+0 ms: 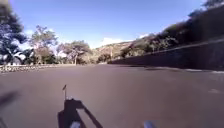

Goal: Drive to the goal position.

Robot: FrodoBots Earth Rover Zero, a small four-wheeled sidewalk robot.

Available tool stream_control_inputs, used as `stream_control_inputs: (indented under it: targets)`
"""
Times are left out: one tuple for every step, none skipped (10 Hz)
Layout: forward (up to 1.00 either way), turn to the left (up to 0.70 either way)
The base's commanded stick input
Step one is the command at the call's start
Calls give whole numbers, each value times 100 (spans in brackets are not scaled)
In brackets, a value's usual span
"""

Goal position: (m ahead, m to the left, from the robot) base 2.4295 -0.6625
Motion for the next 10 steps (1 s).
stream_control_inputs:
  targets:
    - [70,0]
    - [70,0]
    - [70,0]
    - [70,0]
    - [70,0]
    - [70,0]
    - [70,0]
    - [70,0]
    - [70,0]
    - [70,0]
